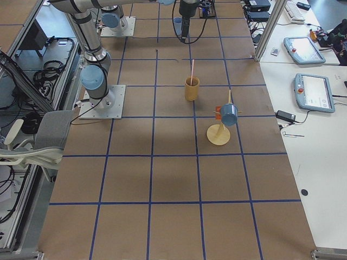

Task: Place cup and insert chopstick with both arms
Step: 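Move left gripper toward blue cup while right gripper approaches tan cup, then grasp blue cup rim with left gripper while right gripper lowers to stick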

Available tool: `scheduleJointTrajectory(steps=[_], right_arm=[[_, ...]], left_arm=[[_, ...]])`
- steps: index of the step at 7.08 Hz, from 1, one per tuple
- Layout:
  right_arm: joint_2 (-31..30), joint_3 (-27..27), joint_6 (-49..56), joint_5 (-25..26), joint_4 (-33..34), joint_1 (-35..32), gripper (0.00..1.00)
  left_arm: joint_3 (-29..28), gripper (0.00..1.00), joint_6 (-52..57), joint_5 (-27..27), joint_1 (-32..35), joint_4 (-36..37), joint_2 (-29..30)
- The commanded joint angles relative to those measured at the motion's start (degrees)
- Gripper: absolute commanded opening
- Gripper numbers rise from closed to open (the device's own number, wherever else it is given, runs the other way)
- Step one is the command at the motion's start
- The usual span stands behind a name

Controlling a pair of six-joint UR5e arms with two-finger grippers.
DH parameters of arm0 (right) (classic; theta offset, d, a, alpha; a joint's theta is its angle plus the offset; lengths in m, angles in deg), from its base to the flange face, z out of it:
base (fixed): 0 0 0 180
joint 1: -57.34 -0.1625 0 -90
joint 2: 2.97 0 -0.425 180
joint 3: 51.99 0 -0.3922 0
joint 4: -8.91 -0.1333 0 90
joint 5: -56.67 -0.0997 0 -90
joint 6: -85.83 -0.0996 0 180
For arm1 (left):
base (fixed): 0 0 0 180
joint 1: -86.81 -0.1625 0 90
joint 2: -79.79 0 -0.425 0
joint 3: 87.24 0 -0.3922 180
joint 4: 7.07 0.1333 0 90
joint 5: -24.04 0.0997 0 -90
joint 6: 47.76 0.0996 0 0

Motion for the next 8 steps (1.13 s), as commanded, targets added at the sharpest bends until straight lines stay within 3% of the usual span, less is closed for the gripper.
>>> scheduleJointTrajectory(steps=[1,4,6,8], right_arm=[[0.3,-0.1,-1.5,0.3,-1.9,0.0,1.0],[1.9,-0.2,-10.5,2.0,-1.2,0.2,1.0],[4.5,-0.2,-21.1,1.2,7.2,1.0,1.0],[8.9,-0.1,-26.6,0.2,9.6,1.5,1.0]], left_arm=[[0.5,1.0,0.5,0.0,0.0,0.1,0.1],[15.2,1.0,9.0,-0.1,-6.8,7.4,-0.3],[25.2,1.0,14.9,-0.4,-12.1,18.6,0.4],[29.8,1.0,15.5,-0.4,-13.1,21.0,0.4]])
